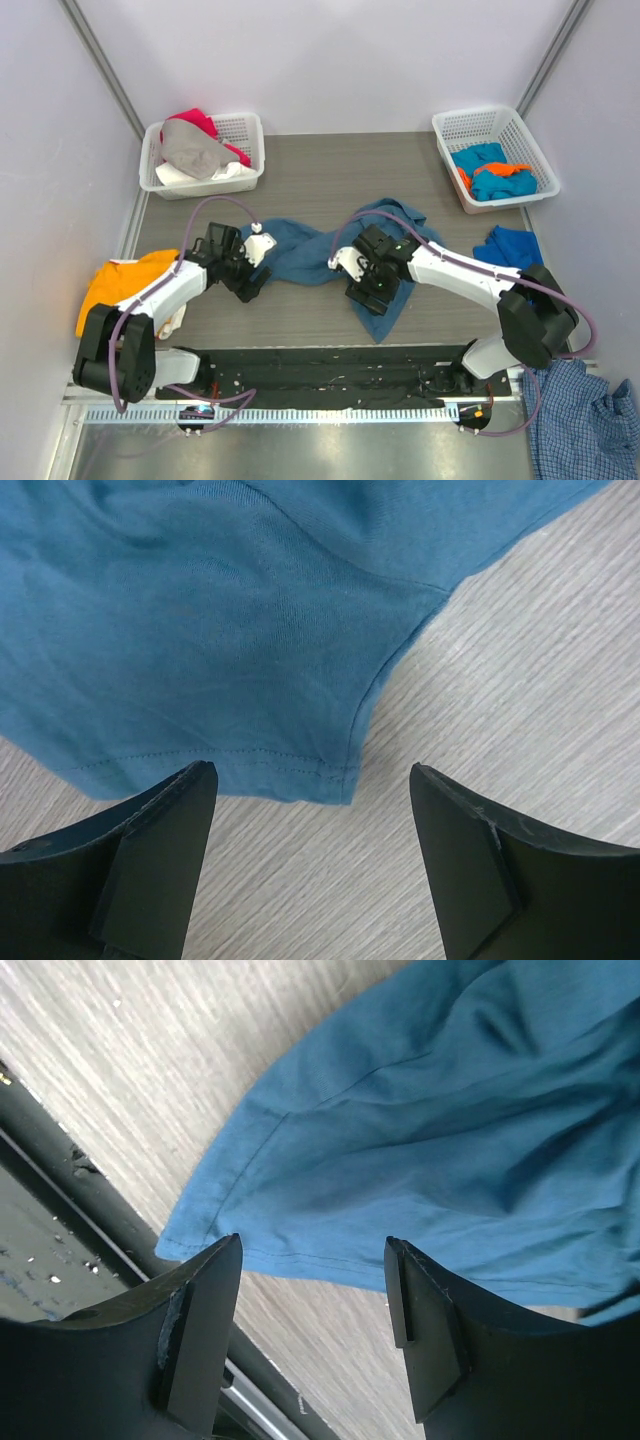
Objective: Fold and stack the t-shirts
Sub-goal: Flatten out the tshirt
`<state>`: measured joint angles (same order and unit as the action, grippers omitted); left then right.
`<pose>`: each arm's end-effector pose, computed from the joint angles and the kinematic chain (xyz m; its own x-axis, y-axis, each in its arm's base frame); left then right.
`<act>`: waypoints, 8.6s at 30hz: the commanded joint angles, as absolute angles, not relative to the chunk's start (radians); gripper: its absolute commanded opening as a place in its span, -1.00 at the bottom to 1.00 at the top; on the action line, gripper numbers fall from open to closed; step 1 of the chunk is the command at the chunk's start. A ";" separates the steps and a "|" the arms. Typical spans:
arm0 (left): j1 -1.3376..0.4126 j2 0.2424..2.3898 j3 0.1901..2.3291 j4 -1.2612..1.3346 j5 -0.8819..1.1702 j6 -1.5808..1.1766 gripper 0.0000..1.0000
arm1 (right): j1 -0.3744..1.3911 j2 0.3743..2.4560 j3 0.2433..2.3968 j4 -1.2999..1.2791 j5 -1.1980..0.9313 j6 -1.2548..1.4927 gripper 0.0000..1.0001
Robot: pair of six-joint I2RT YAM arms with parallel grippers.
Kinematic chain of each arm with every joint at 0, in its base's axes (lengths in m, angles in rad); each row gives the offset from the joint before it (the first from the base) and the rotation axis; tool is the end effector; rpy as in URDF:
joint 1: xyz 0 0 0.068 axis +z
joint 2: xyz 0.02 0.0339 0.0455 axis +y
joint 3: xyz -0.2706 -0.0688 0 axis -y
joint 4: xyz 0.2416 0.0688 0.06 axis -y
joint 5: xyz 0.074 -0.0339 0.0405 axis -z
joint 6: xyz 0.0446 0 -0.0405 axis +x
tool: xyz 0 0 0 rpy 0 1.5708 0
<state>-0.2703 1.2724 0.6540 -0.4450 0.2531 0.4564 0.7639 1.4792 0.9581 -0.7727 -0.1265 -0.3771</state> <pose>0.2177 -0.0719 0.1786 -0.5905 0.6064 -0.5326 0.7085 0.7055 0.0177 0.1889 0.1888 0.2010 -0.3840 -0.8736 -0.2989 -0.9169 0.3988 0.0121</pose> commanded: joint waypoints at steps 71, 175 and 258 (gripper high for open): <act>-0.354 1.187 1.009 -0.405 0.009 0.379 -1.00 | 0.775 1.312 1.175 -0.761 0.360 -0.485 -0.98; -0.268 1.932 2.544 -0.112 -0.485 0.551 -1.00 | 0.038 1.676 2.303 -0.371 0.508 -0.604 -0.98; -0.434 1.123 1.043 -1.356 -0.068 0.736 0.55 | 0.035 1.040 0.844 -1.096 -0.025 -0.875 0.10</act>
<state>-0.4381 1.1542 0.9863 -1.3289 -0.1120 0.7181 0.0399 1.0527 0.8272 -1.1988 -0.0593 -0.9020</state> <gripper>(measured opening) 0.757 0.543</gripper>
